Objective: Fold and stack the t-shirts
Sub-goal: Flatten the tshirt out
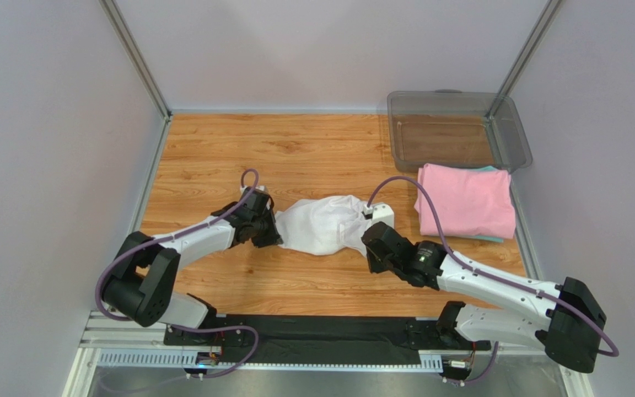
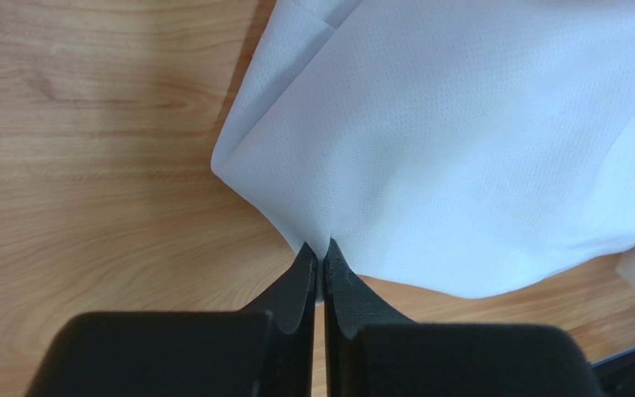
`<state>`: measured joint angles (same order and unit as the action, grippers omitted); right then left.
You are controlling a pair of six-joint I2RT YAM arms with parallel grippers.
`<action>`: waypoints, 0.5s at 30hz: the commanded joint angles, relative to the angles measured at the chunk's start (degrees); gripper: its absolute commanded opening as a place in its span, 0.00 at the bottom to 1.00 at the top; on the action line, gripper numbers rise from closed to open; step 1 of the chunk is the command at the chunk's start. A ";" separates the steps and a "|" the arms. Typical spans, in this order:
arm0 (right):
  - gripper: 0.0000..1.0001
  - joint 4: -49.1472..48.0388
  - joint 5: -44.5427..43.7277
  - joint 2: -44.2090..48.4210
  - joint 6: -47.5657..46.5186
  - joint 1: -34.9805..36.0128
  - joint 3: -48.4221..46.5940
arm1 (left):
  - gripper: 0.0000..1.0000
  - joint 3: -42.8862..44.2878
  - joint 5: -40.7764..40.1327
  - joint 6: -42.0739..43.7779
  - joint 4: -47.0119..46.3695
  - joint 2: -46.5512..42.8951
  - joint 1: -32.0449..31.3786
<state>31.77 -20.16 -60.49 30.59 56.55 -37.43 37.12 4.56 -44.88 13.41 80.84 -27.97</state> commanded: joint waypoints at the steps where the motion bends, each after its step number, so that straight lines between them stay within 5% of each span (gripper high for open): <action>1: 0.00 0.48 -4.09 2.48 -0.53 -0.57 -0.36 | 0.00 4.00 1.07 2.87 -0.50 1.60 0.19; 6: 0.00 3.82 -9.45 6.08 -1.32 -1.09 -4.49 | 0.00 3.66 0.20 4.01 0.74 -6.72 0.19; 15: 0.00 10.33 -22.55 22.24 -4.13 -1.18 -16.44 | 0.00 7.08 -6.05 5.77 11.89 -38.89 0.19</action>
<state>40.71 -35.40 -44.01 28.58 55.66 -49.25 41.15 0.89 -41.23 20.93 48.14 -27.97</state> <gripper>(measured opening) 0.010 0.010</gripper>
